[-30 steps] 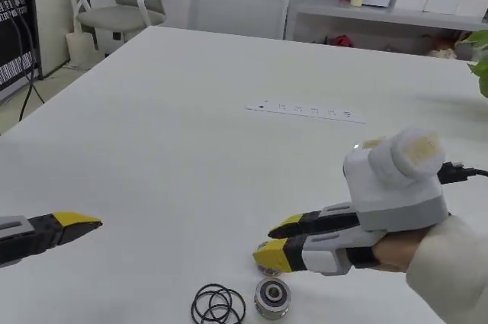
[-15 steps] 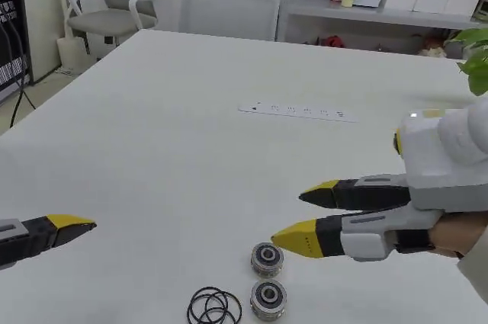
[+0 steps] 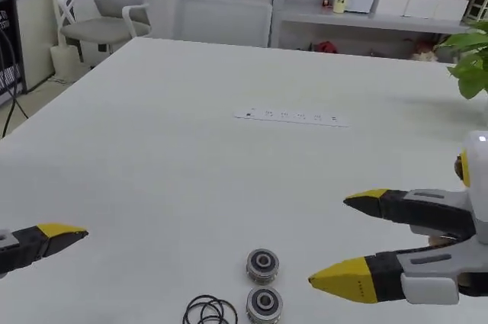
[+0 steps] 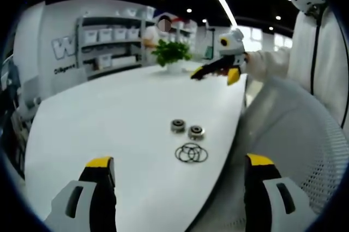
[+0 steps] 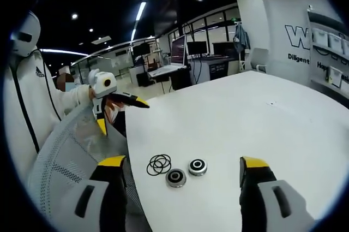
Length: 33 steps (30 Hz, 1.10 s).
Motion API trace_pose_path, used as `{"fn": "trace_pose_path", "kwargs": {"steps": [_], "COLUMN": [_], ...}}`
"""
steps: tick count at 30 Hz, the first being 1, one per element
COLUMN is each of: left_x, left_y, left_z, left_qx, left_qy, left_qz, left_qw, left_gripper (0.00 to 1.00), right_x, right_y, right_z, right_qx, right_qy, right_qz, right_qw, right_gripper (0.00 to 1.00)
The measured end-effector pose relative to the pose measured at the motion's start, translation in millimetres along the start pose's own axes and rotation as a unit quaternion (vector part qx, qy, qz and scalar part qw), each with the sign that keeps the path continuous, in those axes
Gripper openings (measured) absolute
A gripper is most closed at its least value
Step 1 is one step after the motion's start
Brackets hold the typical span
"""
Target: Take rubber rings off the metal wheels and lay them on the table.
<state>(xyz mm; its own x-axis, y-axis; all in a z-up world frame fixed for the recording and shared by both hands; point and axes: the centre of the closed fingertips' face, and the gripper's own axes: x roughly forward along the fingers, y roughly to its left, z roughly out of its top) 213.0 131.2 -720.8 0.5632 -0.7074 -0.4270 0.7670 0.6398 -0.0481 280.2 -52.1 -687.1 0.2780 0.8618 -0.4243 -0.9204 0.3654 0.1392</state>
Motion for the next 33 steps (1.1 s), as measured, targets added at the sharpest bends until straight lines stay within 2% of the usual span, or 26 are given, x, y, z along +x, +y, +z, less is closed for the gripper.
{"fn": "trace_pose_path", "kwargs": {"steps": [7, 9, 14, 23, 33], "left_x": [-1.1, -1.1, -1.0, 0.2, 1.5], "left_y": [-0.4, -1.0, -0.3, 3.0, 7.1], "left_z": [-0.9, -0.8, -3.8, -12.0, -15.2], "left_qx": [-0.006, -0.007, -0.012, -0.02, -0.03], "left_qy": [-0.003, -0.003, -0.003, -0.002, -0.007], "left_qz": [0.006, 0.007, 0.01, 0.014, 0.022], "left_qw": [1.0, 0.9999, 0.9999, 0.9997, 0.9993], "left_gripper": [1.0, 1.0, 1.0, 1.0, 1.0], "right_x": [-17.3, -21.5, -30.1, -34.4, -40.8], "right_y": [-3.2, -5.5, -9.6, -8.8, -9.8], "right_z": [-20.1, -29.2, -45.7, -70.4, -94.7], "right_qx": [0.012, 0.014, 0.034, 0.056, 0.082], "right_qy": [-0.005, 0.004, 0.006, 0.016, 0.028], "right_qz": [-0.022, -0.032, -0.048, -0.062, -0.074], "right_qw": [0.9997, 0.9994, 0.9983, 0.9964, 0.9935], "right_gripper": [0.85, 0.85, 0.87, 0.88, 0.89]}}
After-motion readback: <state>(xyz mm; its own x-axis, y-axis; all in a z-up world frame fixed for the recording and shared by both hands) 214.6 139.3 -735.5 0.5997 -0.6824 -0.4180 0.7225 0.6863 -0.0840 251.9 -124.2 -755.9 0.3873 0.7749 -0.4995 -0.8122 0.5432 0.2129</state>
